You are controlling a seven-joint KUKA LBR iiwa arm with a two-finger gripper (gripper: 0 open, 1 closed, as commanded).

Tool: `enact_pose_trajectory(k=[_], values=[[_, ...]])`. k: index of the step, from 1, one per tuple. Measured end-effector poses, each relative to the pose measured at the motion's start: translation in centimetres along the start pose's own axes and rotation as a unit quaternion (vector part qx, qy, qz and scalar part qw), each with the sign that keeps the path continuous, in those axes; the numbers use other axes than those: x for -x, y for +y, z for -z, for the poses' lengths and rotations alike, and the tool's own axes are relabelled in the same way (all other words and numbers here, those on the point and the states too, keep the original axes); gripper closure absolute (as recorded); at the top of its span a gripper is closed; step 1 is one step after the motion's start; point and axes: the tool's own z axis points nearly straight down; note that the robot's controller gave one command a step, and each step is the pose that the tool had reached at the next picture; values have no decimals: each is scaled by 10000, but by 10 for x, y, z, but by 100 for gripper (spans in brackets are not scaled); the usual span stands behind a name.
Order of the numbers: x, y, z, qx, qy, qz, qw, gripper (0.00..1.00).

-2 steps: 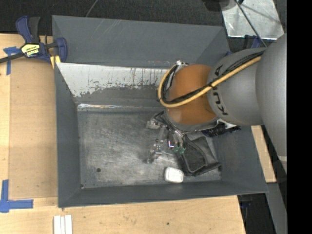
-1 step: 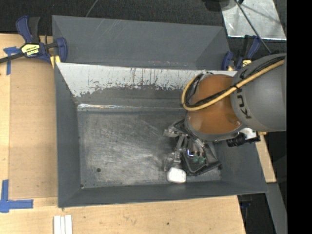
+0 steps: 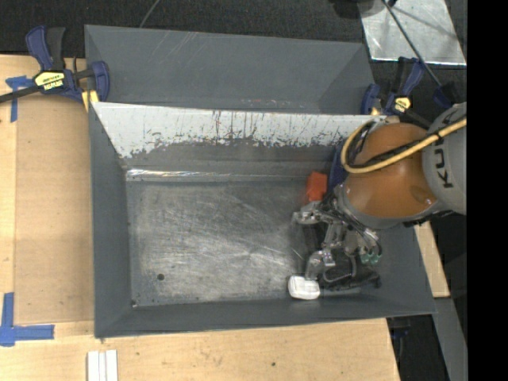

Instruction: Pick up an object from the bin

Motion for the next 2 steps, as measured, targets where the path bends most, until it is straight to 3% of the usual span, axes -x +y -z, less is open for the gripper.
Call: enact_pose_trajectory(k=[1, 2], values=[[-26, -20, -5, 55, -139, -256, 9996, 0], [-19, -29, -3, 89, -36, -73, 9999, 0]])
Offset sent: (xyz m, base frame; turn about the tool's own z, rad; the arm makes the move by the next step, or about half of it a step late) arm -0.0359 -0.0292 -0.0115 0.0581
